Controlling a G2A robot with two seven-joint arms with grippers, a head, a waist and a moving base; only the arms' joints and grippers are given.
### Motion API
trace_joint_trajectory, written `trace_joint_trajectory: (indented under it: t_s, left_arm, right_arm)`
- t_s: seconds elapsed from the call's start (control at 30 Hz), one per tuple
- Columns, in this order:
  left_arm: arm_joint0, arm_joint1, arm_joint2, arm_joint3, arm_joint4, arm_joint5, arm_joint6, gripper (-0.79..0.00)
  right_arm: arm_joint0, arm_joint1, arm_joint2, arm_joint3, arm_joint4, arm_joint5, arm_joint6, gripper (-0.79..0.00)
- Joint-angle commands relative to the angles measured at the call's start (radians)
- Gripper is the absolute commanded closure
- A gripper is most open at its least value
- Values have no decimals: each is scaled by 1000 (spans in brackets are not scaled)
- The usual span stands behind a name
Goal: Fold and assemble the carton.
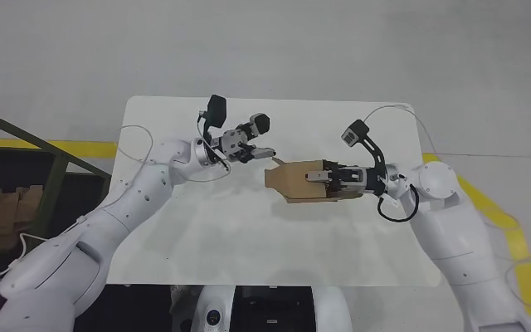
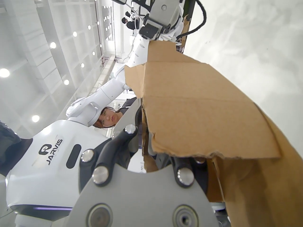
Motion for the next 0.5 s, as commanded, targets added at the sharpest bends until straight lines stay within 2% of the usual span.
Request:
trace_joint_trajectory:
  t_s: [0.0, 0.2, 0.47]
  left_arm:
    - [-1, -5, 3, 1, -31, 0, -37, -785]
    - [-4, -16, 3, 20, -157, 0, -143, -785]
    - [-17, -23, 42, 9, -382, 0, -362, -785]
  right_arm:
    - [1, 0, 0, -1, 0, -2, 1, 0]
    - [1, 3, 5, -11, -9, -22, 10, 0]
    - [-2, 5, 8, -23, -11, -35, 7, 0]
